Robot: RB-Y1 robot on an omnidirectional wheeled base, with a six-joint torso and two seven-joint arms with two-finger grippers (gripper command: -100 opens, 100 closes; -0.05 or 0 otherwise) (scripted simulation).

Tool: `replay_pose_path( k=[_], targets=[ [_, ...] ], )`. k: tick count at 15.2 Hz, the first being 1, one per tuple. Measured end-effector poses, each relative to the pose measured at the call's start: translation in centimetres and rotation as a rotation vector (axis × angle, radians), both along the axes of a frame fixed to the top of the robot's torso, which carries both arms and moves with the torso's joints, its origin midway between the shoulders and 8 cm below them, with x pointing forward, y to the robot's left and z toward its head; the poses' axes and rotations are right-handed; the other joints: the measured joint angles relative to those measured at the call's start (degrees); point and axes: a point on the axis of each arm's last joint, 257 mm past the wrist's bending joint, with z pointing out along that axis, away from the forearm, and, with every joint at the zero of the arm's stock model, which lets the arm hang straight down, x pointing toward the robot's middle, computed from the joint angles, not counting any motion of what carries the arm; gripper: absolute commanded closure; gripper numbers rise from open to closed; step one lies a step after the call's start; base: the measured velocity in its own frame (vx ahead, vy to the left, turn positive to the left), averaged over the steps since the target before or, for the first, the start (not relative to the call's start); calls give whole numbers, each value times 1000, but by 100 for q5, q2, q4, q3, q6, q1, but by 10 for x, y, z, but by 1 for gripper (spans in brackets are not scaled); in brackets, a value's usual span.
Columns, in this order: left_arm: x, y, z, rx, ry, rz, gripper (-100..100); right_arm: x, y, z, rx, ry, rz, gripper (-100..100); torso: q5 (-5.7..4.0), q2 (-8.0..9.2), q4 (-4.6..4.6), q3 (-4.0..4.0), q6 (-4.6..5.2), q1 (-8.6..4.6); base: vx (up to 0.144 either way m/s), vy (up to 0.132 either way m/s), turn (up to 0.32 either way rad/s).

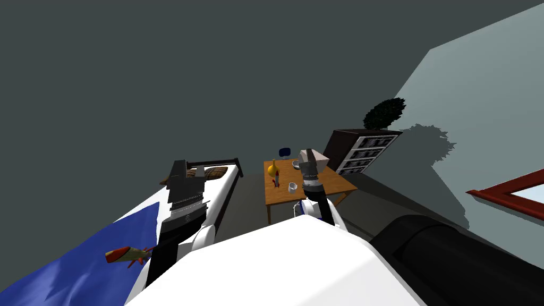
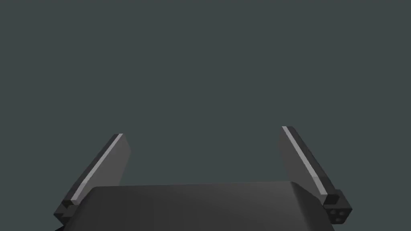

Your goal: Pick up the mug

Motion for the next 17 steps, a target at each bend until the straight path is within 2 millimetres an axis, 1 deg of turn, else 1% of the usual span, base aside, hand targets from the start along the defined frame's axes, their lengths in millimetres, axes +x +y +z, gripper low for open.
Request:
replay_pose_path(
  k=[3, 6, 7, 9, 10, 12, 13, 14, 15, 16, 17],
  targets=[
    [0, 0, 0, 0, 0, 0, 0, 4, 9, -13, -32, 40, 30, -100, 2, 14, 2, 7, -1, 11, -44, 40, 56],
    [0, 0, 0, 0, 0, 0, 0, 9, 18, -38, -58, 105, 65, -100, 4, 24, 5, 13, -1, 18, -56, 45, 59],
    [0, 0, 0, 0, 0, 0, 0, 9, 21, -52, -67, 139, 78, -100, 4, 27, 5, 15, 0, 18, -58, 47, 53],
    [0, 0, 0, 0, 0, 0, 0, 10, 25, -72, -77, 185, 100, -100, 4, 26, 5, 15, -1, 18, -50, 48, 79],
    [0, 0, 0, 0, 0, 0, 0, 11, 29, -86, -84, 224, 115, -100, 4, 25, 5, 14, -1, 20, -49, 56, 82],
    [0, 0, 0, 0, 0, 0, 0, 11, 29, -113, -92, 290, 136, -100, 5, 25, 5, 14, 0, 22, -53, 68, 98],
    [0, 0, 0, 0, 0, 0, 0, 11, 34, -131, -95, 335, 153, -100, 5, 26, 5, 15, -2, 28, -46, 71, 105],
    [0, 0, 0, 0, 0, 0, 0, 11, 39, -145, -99, 369, 164, -100, 6, 24, 5, 14, -1, 29, -36, 69, 130],
    [0, 0, 0, 0, 0, 0, 0, 12, 41, -163, -104, 411, 174, -100, 6, 21, 4, 12, -2, 28, -31, 60, 79],
    [0, 0, 0, 0, 0, 0, 0, 9, 41, -177, -107, 445, 182, -100, 6, 19, 4, 11, 0, 25, -25, 58, 97],
    [0, 0, 0, 0, 0, 0, 0, 4, 43, -197, -109, 489, 192, -100, 5, 18, 3, 10, 0, 24, -19, 56, 83]
  ],
)
